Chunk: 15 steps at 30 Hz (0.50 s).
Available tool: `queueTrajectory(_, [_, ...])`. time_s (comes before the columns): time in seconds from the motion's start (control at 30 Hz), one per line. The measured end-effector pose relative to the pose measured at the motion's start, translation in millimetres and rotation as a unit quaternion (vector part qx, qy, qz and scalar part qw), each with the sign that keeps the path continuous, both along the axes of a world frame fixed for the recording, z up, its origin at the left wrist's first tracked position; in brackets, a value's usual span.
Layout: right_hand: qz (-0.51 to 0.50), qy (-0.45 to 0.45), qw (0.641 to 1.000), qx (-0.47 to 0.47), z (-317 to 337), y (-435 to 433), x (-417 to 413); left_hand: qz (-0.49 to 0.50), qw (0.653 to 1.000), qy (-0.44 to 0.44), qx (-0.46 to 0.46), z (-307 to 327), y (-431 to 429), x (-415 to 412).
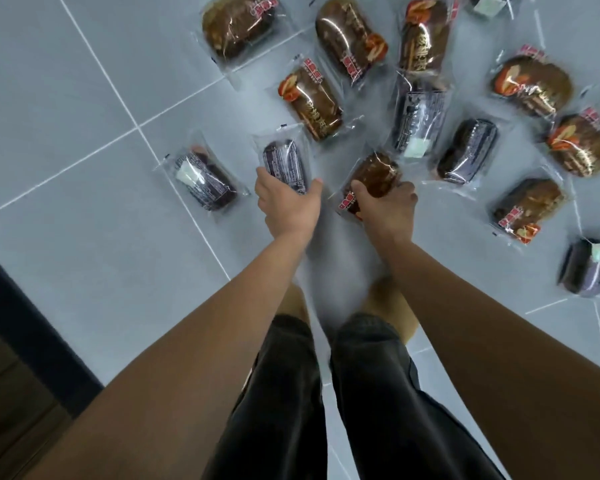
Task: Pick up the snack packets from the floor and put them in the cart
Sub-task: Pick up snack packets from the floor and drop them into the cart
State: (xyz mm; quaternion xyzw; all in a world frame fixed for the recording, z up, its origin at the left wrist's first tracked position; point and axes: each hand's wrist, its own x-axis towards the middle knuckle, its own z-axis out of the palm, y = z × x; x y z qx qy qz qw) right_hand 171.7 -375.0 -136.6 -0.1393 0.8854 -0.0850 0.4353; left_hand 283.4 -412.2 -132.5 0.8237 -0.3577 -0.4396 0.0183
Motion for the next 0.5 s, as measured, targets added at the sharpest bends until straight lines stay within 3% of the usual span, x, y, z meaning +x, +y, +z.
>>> queueTrajectory(0.27, [-0.048, -0.01, 0.998, -0.035, -26.3, -13.1, 6.9, 0.022, 0.998, -0.056, -0.025, -23.7, -14.8, 3.4])
queueTrajectory(0.5, [-0.015, -0.013, 0.999, -0.039, 17.9, -5.3, 0.7, 0.015, 0.999, -0.041, 0.002, 17.2, -6.7, 7.7])
